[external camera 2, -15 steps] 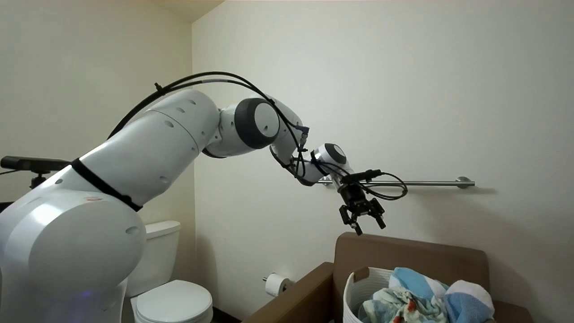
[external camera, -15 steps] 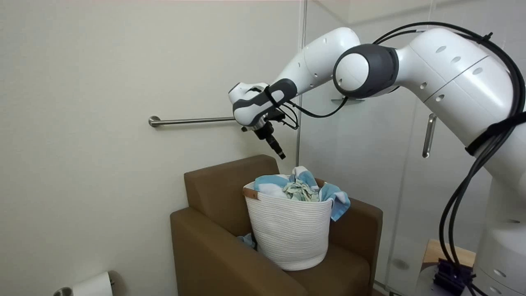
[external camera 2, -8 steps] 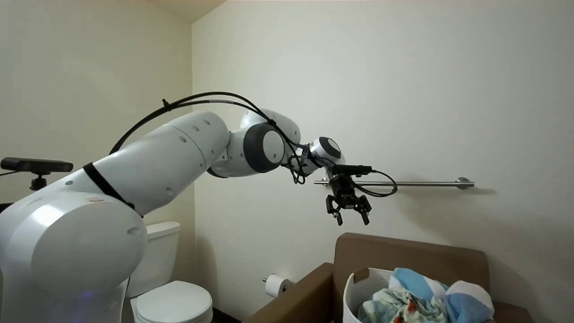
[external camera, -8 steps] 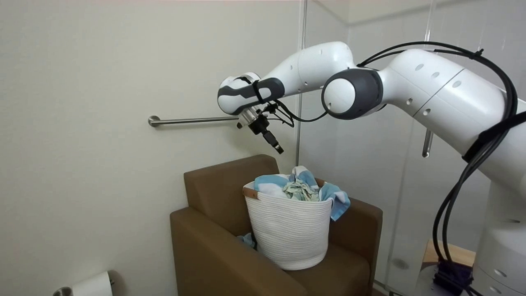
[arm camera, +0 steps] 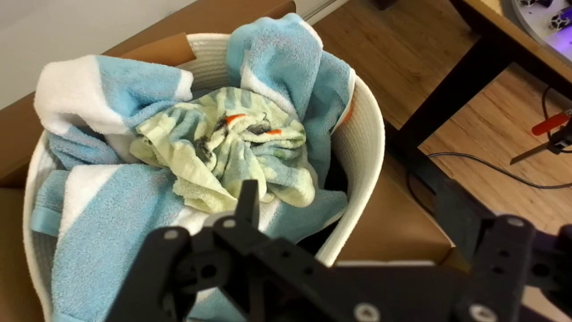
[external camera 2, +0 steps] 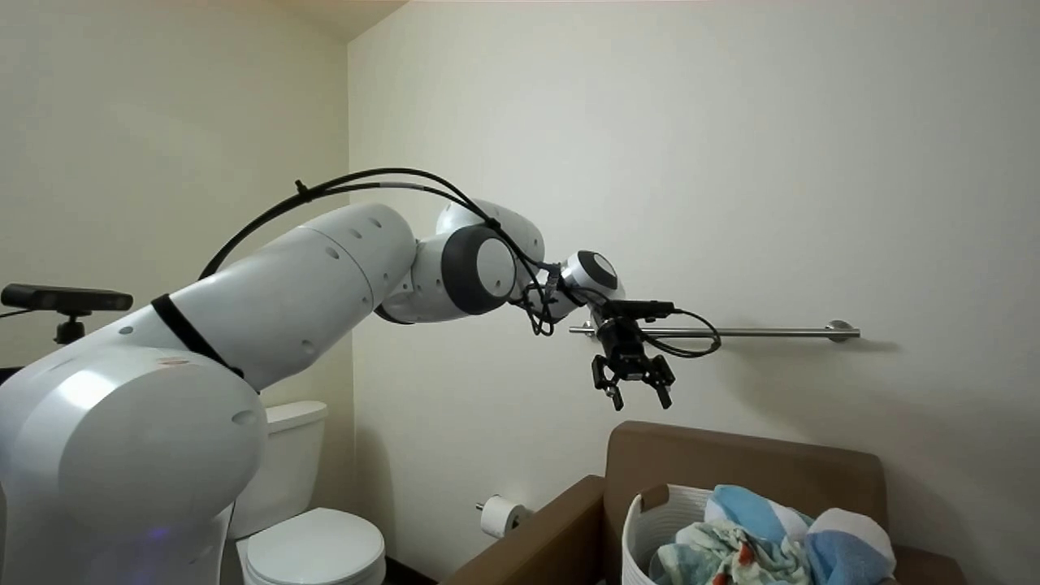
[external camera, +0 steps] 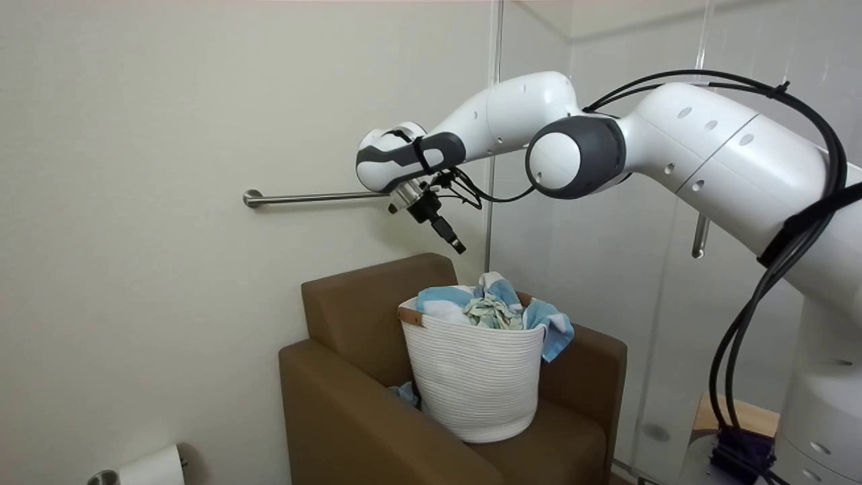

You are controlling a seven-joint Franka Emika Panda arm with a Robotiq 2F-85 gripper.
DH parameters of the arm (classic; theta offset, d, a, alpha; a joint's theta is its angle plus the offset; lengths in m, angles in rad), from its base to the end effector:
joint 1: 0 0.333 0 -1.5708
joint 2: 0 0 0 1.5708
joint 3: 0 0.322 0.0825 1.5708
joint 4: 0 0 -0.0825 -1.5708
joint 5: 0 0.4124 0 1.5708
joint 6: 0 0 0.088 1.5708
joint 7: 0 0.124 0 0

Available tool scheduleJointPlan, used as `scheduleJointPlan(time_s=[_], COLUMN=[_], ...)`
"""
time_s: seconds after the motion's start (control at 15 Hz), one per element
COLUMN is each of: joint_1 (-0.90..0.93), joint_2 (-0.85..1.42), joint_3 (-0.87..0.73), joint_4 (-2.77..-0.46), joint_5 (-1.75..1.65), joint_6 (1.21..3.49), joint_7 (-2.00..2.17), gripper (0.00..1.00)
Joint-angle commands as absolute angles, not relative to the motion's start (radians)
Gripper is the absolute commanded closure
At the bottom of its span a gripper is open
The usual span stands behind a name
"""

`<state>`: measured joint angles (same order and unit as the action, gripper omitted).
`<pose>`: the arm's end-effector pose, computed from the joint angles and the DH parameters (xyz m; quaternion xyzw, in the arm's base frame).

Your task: Remove the smaller towel from the hamper and put it on the armrest

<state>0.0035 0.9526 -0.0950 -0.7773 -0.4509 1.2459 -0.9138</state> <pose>0.7487 -0.1020 0.3387 0.8631 0.3664 -0.3255 0.1220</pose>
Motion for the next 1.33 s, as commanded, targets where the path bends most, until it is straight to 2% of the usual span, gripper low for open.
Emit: scheduleJointPlan(time_s=[0.0, 0.47, 1.07, 1.13, 1.2, 1.27], joint_1=[-0.047, -0.259, -0.317, -0.314, -0.312, -0.311], joint_2=[0.967, 1.11, 1.222, 1.228, 1.227, 1.232], joint_3=[-0.098, -0.02, 0.026, 0.023, 0.022, 0.019], joint_4=[-0.801, -0.764, -0.739, -0.732, -0.732, -0.725], joint_5=[-0.45, -0.334, -0.319, -0.32, -0.321, -0.325], joint_6=[1.363, 1.659, 1.625, 1.623, 1.619, 1.621], joint_7=[-0.928, -1.114, -1.367, -1.362, -1.354, -1.357], gripper=[0.0, 0.0, 0.0, 0.25, 0.26, 0.33])
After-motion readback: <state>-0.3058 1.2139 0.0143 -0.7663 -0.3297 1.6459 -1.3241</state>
